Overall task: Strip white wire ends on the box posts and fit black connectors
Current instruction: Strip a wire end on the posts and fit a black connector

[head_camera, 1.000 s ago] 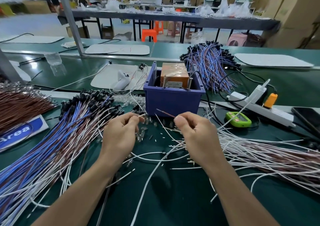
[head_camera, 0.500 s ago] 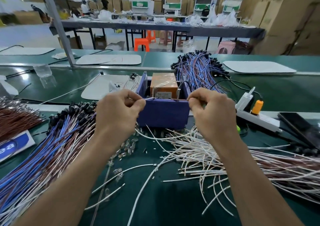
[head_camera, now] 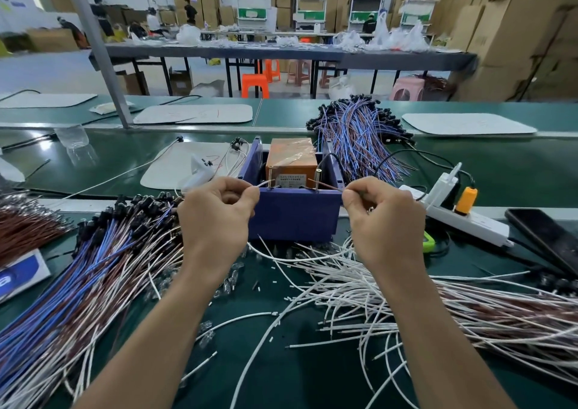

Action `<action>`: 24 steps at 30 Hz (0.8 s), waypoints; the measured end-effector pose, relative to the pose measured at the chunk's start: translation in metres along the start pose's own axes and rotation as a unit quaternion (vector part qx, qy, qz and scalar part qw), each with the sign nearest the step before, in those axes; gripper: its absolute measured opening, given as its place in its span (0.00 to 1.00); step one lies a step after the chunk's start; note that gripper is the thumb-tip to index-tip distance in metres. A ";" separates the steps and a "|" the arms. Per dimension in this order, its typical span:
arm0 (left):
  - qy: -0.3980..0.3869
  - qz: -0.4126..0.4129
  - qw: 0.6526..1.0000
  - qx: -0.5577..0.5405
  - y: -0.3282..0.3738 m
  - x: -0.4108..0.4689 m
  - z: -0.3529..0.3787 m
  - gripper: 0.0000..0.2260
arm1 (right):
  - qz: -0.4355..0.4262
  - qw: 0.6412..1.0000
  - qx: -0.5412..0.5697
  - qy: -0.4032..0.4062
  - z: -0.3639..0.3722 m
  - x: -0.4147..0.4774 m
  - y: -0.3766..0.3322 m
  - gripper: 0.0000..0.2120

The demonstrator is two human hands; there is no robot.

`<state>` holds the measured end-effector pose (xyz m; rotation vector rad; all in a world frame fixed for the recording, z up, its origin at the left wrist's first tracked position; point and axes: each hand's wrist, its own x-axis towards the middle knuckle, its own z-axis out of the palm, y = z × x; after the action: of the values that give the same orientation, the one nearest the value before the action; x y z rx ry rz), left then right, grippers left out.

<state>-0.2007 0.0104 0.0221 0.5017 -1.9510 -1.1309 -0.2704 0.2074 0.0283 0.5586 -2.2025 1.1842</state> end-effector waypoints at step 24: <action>0.082 -0.014 0.996 0.019 0.000 -0.010 -0.007 0.08 | 0.008 0.999 -0.044 -0.028 -0.011 -0.013 -0.003 0.08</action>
<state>-0.1894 0.0132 0.0194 0.6254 -1.8312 -1.0373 -0.2555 0.2162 0.0270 0.5437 -2.2974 1.0865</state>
